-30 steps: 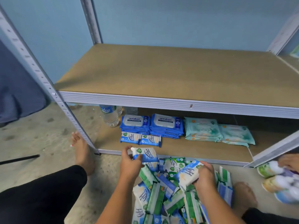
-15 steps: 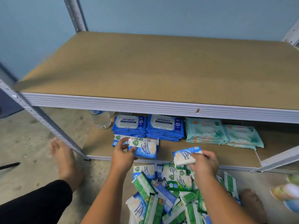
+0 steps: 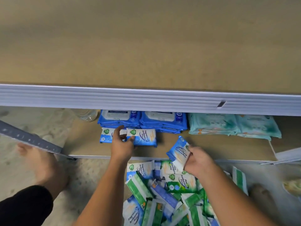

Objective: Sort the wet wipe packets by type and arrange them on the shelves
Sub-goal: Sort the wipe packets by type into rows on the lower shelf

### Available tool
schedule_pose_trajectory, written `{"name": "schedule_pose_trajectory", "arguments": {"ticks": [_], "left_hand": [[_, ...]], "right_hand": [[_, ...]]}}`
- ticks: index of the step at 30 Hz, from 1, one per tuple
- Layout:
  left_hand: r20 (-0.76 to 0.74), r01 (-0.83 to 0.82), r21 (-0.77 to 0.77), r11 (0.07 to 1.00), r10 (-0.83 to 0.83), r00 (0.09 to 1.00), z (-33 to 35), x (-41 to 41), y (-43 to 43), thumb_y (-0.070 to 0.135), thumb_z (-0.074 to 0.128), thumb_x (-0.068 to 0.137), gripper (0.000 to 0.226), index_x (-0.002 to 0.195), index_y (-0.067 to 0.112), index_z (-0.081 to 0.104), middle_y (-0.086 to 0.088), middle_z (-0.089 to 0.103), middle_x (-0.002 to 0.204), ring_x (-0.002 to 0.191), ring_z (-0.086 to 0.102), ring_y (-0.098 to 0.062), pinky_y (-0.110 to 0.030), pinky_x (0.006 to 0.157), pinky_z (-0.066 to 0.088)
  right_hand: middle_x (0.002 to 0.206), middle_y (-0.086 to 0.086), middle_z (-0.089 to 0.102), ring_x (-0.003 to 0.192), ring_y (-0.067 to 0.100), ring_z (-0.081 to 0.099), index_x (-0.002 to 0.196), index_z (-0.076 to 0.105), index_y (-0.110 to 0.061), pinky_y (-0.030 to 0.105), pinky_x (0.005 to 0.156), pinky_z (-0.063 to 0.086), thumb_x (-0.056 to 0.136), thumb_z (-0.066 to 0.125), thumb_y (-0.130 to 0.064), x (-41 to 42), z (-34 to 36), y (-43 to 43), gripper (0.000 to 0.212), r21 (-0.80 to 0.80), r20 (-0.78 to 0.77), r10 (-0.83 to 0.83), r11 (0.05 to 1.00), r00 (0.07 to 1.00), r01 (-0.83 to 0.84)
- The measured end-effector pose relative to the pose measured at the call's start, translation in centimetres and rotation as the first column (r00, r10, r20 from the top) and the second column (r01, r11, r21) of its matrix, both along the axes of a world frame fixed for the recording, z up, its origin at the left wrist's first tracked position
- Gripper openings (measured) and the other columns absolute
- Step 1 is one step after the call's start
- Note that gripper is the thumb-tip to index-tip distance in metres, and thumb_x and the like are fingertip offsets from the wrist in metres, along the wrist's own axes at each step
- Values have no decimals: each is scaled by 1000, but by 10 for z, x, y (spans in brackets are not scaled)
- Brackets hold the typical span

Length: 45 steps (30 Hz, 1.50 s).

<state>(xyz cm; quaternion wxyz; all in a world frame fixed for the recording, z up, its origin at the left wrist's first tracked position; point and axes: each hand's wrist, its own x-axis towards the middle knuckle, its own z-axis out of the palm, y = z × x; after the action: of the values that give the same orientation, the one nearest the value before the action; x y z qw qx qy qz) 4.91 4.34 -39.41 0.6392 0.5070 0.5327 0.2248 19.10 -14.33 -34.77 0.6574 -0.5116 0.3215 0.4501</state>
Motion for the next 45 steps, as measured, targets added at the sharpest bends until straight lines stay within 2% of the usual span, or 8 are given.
{"name": "schedule_pose_trajectory", "arguments": {"ticks": [3,8,10,16,22,29,36,45], "left_hand": [[-18,8,34,999,-8,1000,-5,4,1,2,65,94,47,124,35,51,-7,52,115,92,67,-21,-33,64,61],[-75,78,77,994,-72,995,-11,8,6,-4,61,93,47,117,35,52,-10,53,112,99,68,-31,-56,75,60],[-88,99,78,992,-92,992,-12,9,8,-5,59,93,48,117,36,53,-10,55,113,97,67,-26,-54,77,60],[-324,313,336,888,-203,924,-13,6,4,22,74,88,58,138,31,45,2,52,119,98,57,-12,-28,86,45],[-584,466,460,756,-138,800,-21,-5,-9,44,74,86,73,150,34,40,-15,37,142,123,40,-33,-47,106,39],[-580,499,602,623,-88,810,-37,-4,-21,37,77,84,40,123,33,67,-6,52,125,109,48,-32,-43,89,40],[-613,513,576,637,-79,786,-38,2,-20,41,73,87,39,125,34,66,-5,51,129,113,47,-31,-39,86,35],[-554,478,593,648,-103,827,-42,2,-19,34,76,86,39,123,31,68,-6,50,127,112,48,-31,-36,90,32]], "right_hand": [[82,18,69,66,30,71,112,60,-3,39,57,58,97,49,-2,-5,2,-6,19,104,6,247,964,969,-246],[151,8,47,97,24,69,156,31,-26,40,80,57,82,64,17,5,-8,-3,91,-153,147,671,741,727,-654],[143,11,57,91,29,74,153,37,-26,43,74,60,72,77,11,11,-19,-5,97,-262,185,651,755,736,-601],[109,10,64,75,25,59,103,59,-18,32,57,44,97,63,-9,14,-31,-9,11,-209,178,307,940,935,-268],[100,12,72,83,26,70,102,62,-22,33,64,53,84,69,10,14,-43,-11,37,-172,403,122,983,907,-56],[108,11,72,95,27,70,117,64,-17,46,84,60,84,78,-5,15,-64,-22,38,-342,590,-118,859,799,380],[113,1,72,97,17,70,136,60,-9,36,96,56,87,78,-13,12,-71,-16,52,-448,624,156,874,766,187],[96,8,73,76,18,67,116,70,-6,23,68,51,79,82,-5,30,-73,-24,38,-476,622,142,850,770,227]]}}
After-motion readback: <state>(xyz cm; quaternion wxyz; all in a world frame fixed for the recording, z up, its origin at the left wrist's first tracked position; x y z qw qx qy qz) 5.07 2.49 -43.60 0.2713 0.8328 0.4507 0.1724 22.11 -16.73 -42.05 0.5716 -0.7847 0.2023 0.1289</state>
